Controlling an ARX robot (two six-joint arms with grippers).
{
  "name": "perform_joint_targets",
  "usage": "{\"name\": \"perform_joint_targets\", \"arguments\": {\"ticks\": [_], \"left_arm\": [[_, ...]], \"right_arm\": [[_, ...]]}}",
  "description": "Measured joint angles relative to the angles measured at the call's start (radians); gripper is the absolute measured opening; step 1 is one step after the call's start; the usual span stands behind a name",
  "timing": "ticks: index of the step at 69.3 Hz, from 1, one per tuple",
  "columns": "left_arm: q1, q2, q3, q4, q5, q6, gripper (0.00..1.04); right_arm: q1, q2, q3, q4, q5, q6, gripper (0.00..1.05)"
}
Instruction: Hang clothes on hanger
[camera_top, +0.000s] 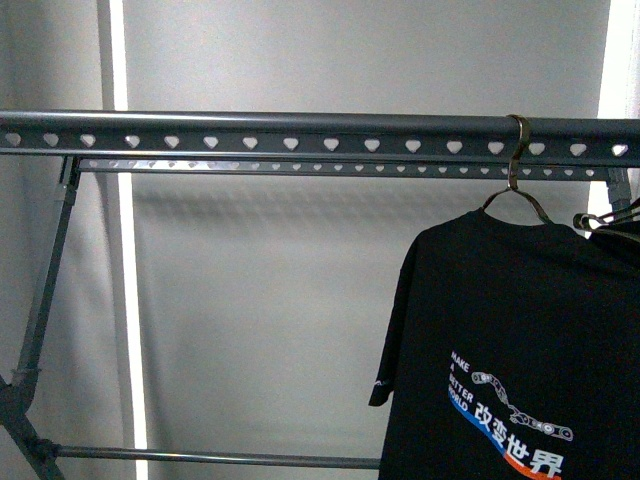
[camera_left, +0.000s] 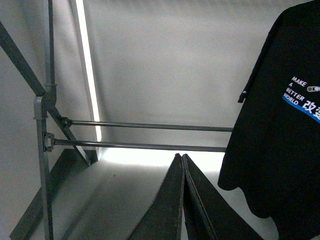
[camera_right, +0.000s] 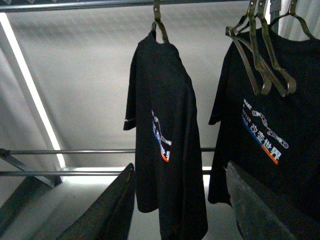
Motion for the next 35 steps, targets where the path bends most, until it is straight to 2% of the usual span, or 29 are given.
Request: {"name": "perform_joint_targets", "arguments": {"ticks": [8,17,35], "left_arm": [[0.000,0.000,0.000,0.000,0.000,0.000,0.04],[0.000,0.000,0.000,0.000,0.000,0.000,0.04],[0.000,0.000,0.000,0.000,0.000,0.000,0.04]], "right_arm": [[0.000,-0.037,-0.065,0.025,0.000,-0.014,0.31],[0.000,-0.084,-0.134,0.051,0.000,-0.020,0.01],[0.000,-0.154,-0.237,0.080,0.000,-0.021,0.02]]}}
